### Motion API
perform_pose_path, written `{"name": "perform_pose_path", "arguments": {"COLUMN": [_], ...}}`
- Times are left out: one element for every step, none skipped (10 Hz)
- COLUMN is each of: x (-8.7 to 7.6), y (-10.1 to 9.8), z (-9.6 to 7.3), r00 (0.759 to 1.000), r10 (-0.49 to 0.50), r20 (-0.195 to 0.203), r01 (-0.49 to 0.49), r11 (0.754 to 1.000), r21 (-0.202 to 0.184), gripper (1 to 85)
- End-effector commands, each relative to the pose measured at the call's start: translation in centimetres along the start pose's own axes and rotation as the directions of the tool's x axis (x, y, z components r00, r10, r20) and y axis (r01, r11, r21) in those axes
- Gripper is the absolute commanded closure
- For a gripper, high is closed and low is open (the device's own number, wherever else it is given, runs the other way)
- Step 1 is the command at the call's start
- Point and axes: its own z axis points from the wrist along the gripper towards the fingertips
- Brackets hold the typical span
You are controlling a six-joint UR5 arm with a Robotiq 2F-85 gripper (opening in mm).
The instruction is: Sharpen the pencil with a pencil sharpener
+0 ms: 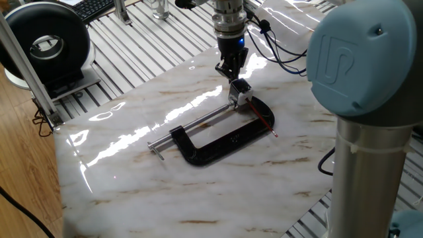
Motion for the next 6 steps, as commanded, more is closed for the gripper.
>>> {"name": "perform_pose_path", "arguments": {"x": [-1.43, -1.54, -1.47, -1.57, -1.78, -2.04], "y": [0.86, 0.66, 0.43, 0.58, 0.61, 0.71], "z": [-0.21, -0.27, -0.27, -0.21, -0.18, -0.12], "r00": [0.998, 0.997, 0.997, 0.996, 0.996, 0.995], "r10": [0.001, 0.000, -0.009, -0.001, -0.002, 0.001], "r20": [0.065, 0.077, 0.080, 0.085, 0.093, 0.100], "r01": [0.002, 0.006, 0.016, 0.010, 0.011, 0.008], "r11": [0.998, 0.998, 0.996, 0.995, 0.995, 0.995], "r21": [-0.057, -0.070, -0.086, -0.099, -0.098, -0.097], "gripper": [84.7, 84.7, 84.7, 84.7, 84.7, 84.7]}}
